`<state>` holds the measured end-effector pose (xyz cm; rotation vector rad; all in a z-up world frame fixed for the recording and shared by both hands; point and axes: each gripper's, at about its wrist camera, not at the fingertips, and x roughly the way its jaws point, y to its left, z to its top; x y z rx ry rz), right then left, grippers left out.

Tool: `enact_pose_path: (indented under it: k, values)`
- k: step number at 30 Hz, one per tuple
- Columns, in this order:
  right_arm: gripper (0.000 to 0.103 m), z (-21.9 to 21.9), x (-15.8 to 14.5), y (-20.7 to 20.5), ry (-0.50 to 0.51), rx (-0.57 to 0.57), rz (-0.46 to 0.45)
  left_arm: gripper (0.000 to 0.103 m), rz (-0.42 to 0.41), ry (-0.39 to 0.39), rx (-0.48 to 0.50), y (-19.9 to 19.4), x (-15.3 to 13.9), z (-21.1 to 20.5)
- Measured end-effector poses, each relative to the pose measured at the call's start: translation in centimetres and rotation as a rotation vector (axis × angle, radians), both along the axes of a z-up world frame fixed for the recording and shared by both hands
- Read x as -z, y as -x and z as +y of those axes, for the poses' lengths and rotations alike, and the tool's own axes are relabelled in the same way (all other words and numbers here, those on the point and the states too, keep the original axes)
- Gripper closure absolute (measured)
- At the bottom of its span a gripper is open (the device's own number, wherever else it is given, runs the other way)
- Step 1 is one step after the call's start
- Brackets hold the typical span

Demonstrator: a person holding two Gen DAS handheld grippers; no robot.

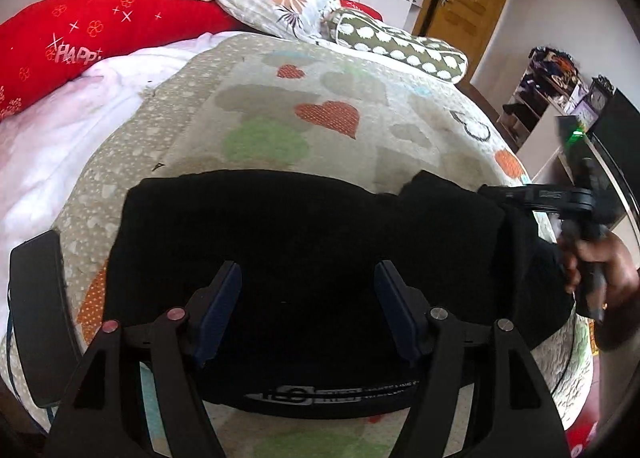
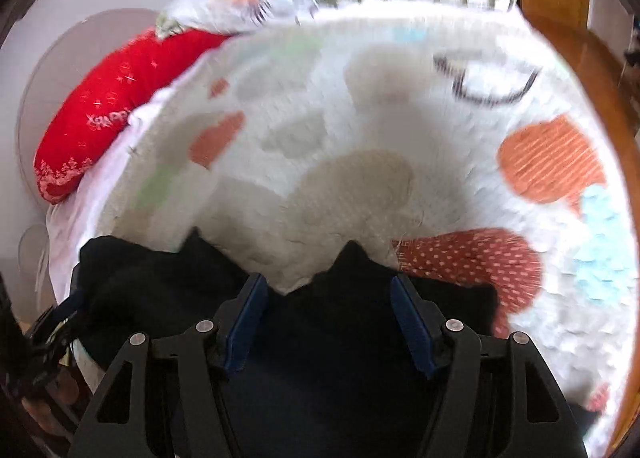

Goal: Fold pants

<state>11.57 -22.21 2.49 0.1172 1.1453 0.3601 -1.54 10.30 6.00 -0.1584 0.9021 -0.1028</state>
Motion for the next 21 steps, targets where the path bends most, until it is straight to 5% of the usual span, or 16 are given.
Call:
enact_pose_path:
  k: [1, 3, 6, 11, 14, 17, 21]
  values:
    - [0.048, 0.3, 0.7, -0.4, 0.015, -0.017, 0.006, 0.035, 0.001, 0.000, -0.002, 0.0, -0.1, -0.1]
    - [0.089, 0.8, 1.0, -0.3, 0.078, -0.052, -0.036, 0.035, 0.002, 0.004, -0.007, 0.1, -0.3, 0.0]
    - [0.091, -0.6, -1.0, 1.1, 0.002, -0.052, -0.090, 0.035, 0.000, 0.002, -0.015, 0.3, -0.5, 0.2]
    - [0.092, -5.3, -10.4, 5.8, -0.137, -0.012, -0.343, 0.035, -0.037, 0.013, -0.008, 0.9, -1.9, -0.1]
    - [0.092, -8.2, -13.4, 10.9, -0.169, -0.001, -0.441, 0.032, -0.056, 0.024, 0.006, 1.4, -2.4, -0.6]
    - [0.095, -11.0, -12.1, 15.7, -0.167, 0.028, -0.421, 0.032, -0.040, 0.023, 0.014, 1.4, -1.9, -1.0]
    - [0.098, -13.7, -4.5, 17.8, -0.023, 0.121, -0.238, 0.032, 0.004, 0.027, 0.016, 1.1, -0.5, -1.5]
